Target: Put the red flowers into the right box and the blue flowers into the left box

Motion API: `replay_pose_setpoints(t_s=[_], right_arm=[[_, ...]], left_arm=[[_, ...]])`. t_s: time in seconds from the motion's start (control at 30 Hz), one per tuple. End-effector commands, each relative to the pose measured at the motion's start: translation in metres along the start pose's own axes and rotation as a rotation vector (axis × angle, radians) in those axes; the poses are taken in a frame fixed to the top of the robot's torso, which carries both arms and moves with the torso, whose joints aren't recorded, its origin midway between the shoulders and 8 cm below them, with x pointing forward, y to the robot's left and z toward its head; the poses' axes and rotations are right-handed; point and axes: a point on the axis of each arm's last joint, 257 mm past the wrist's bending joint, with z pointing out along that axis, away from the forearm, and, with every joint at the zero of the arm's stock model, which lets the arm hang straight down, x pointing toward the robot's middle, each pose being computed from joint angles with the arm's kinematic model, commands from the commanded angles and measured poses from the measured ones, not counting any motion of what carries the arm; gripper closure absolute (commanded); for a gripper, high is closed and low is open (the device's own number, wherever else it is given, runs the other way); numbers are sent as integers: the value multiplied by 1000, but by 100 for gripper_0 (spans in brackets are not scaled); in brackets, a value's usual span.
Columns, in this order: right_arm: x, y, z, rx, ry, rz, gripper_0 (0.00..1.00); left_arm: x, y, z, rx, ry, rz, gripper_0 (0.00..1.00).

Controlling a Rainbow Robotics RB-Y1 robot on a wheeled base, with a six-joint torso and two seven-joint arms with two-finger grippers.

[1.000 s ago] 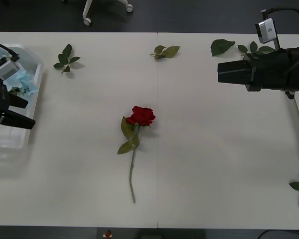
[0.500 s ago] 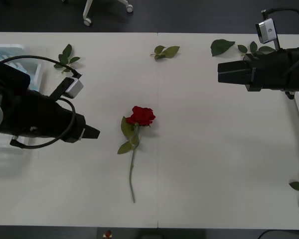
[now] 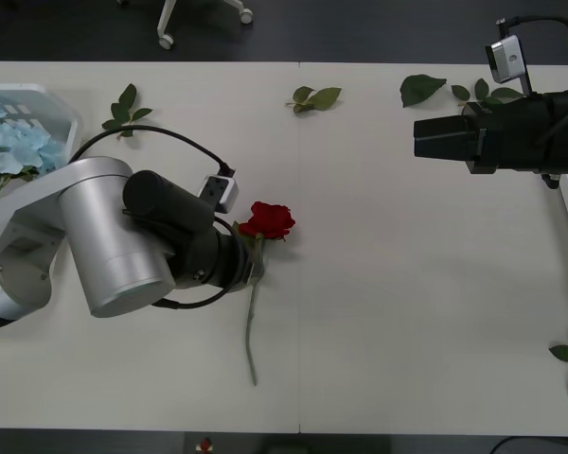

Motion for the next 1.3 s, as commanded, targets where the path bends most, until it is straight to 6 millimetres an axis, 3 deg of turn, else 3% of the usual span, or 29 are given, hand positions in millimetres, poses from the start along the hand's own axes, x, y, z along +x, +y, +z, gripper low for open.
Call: replay_pose_setpoints(t_s=[0.03,0.27,0.63,0.93,1.3], right_arm=[[-2,1,-4,1,-5,6,10],[-1,0,-3,1,-3,7,10],[-1,1,-4,0,-4,7,10],[-1,0,-4,1,-2,7,10],[0,-1,-6,4,-2,10,10]], left_arm=[[-15,-4,14,-31,2,-38,0],[-14,-10,48,-72,72,-69,0],[-5,-19,77,-106,133,-60,0],[0,-21,94,-111,157,-57,0],[5,-30,100,-103,177,-42,0]])
